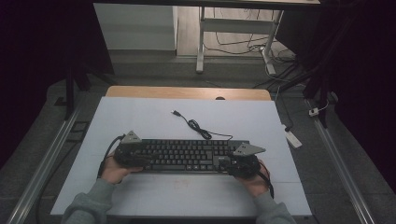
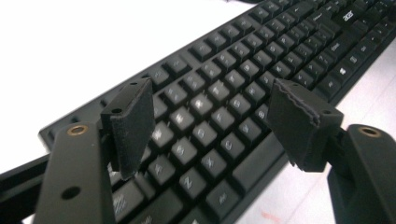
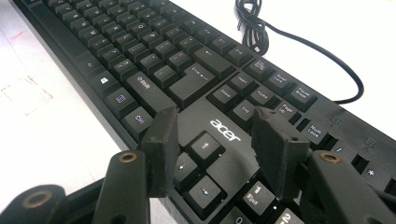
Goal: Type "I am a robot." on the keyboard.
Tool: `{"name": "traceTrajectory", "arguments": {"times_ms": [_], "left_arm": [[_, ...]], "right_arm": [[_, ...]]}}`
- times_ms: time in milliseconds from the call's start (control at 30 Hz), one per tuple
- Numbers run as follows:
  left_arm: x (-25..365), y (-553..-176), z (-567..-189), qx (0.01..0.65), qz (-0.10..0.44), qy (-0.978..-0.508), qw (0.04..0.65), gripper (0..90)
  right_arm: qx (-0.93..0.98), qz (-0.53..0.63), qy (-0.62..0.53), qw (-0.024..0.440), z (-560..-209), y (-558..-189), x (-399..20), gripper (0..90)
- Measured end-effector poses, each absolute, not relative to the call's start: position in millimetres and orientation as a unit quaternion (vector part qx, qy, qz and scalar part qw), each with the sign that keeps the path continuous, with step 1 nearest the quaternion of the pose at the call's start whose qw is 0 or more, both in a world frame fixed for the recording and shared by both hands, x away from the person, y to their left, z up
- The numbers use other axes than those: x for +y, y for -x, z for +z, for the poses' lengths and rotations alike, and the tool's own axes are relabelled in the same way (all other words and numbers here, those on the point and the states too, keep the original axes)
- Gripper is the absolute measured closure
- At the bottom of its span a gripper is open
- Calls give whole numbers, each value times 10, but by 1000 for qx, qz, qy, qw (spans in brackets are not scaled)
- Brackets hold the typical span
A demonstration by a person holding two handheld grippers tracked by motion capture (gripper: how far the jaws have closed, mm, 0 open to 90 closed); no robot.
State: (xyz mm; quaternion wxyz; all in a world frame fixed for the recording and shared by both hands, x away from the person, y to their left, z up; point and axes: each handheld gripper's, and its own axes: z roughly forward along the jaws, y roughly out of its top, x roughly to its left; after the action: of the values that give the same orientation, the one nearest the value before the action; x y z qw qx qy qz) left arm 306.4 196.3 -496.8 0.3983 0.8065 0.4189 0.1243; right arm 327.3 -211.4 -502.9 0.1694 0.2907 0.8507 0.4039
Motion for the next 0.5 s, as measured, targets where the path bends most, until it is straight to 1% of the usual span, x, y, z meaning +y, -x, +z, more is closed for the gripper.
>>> {"name": "traceTrajectory", "arguments": {"times_ms": [300, 500], "left_arm": [[2241, -2819, -5011, 432, 135, -798, 397, 305], [2314, -2801, -5052, 437, 135, -796, 397, 303]], "right_arm": [[849, 405, -293, 172, -5022, -3284, -2139, 510], [849, 405, -291, 175, -5018, -3285, -2129, 510]]}}
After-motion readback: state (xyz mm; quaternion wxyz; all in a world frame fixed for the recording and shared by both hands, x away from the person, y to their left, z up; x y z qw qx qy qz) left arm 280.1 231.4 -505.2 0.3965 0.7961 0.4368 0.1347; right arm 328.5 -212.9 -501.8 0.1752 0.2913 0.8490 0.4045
